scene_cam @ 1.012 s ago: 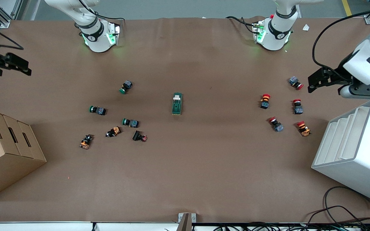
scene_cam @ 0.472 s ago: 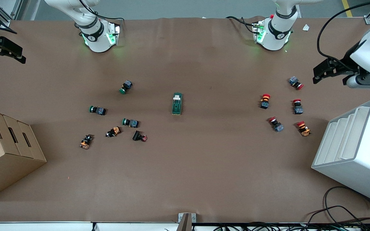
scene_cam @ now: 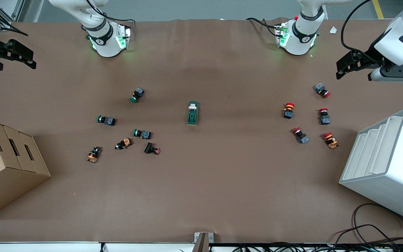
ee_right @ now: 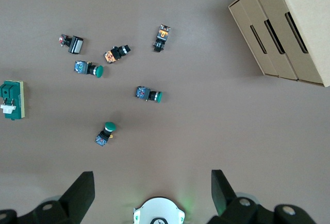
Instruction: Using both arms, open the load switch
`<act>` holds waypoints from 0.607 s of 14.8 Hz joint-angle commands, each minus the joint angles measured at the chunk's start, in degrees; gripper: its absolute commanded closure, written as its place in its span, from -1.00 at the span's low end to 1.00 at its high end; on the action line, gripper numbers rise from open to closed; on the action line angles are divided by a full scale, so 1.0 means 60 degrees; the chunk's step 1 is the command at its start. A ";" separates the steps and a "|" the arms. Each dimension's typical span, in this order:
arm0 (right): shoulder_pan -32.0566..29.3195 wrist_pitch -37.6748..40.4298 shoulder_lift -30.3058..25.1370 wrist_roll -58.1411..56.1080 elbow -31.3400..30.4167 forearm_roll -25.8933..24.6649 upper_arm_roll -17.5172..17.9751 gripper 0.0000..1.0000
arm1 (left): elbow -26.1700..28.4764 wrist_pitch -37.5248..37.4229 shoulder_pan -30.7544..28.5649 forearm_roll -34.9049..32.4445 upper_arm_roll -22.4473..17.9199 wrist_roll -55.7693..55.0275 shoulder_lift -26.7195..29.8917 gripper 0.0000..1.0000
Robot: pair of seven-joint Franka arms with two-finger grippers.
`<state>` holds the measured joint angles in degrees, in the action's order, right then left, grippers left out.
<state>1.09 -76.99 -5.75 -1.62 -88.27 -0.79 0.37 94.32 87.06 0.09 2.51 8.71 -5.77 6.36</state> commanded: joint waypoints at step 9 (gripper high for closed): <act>-0.0182 -0.0088 -0.0229 -0.0067 -0.0259 0.0103 -0.0193 -1.00 | 0.0967 0.0607 -0.0088 0.0036 0.0028 -0.0034 0.0876 -1.00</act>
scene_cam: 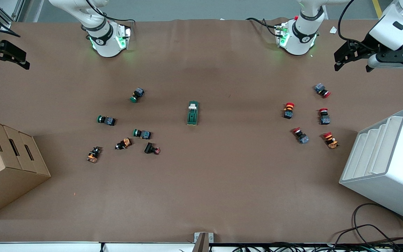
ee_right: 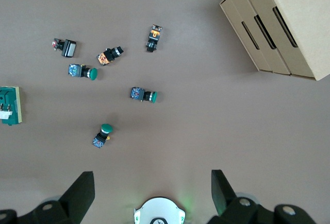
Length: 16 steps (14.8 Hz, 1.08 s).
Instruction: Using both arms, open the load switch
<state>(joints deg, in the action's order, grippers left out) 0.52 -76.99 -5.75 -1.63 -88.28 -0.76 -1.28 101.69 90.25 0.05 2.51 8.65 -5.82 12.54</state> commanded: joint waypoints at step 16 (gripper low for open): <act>-0.0102 -0.0088 -0.0229 0.0051 -0.0244 0.0361 0.0082 -1.00 | -0.0790 -0.0115 -0.0081 -0.0492 0.0053 0.0209 -0.0536 -1.00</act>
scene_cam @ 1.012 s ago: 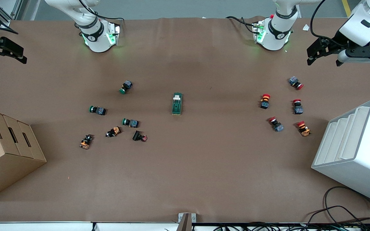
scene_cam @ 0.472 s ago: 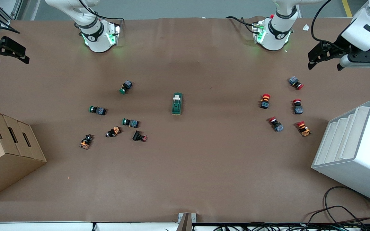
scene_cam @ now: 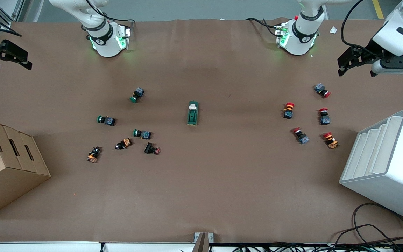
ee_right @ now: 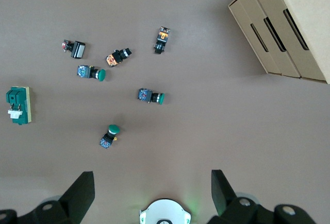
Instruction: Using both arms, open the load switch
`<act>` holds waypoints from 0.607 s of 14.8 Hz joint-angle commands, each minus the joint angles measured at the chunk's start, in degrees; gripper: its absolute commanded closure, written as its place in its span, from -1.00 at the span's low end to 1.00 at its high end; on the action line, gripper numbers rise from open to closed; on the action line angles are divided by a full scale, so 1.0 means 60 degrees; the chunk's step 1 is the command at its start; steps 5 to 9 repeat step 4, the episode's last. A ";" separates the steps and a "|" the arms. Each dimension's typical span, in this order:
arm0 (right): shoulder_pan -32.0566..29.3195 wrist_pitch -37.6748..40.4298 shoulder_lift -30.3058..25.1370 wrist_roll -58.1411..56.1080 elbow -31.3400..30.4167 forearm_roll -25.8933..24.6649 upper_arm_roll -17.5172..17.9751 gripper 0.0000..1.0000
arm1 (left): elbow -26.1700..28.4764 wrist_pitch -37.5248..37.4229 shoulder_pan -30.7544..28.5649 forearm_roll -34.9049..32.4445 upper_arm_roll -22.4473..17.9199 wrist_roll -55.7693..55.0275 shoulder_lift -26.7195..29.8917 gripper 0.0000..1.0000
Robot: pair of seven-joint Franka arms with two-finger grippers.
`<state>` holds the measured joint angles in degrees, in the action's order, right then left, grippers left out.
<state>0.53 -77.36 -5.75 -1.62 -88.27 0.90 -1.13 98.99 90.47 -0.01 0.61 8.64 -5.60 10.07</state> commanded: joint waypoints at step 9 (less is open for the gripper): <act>-0.0102 0.0090 -0.0243 0.0430 -0.0244 0.0085 0.0086 -1.00 | -0.0911 -0.0458 -0.0086 -0.0058 0.0039 0.0231 -0.0578 -1.00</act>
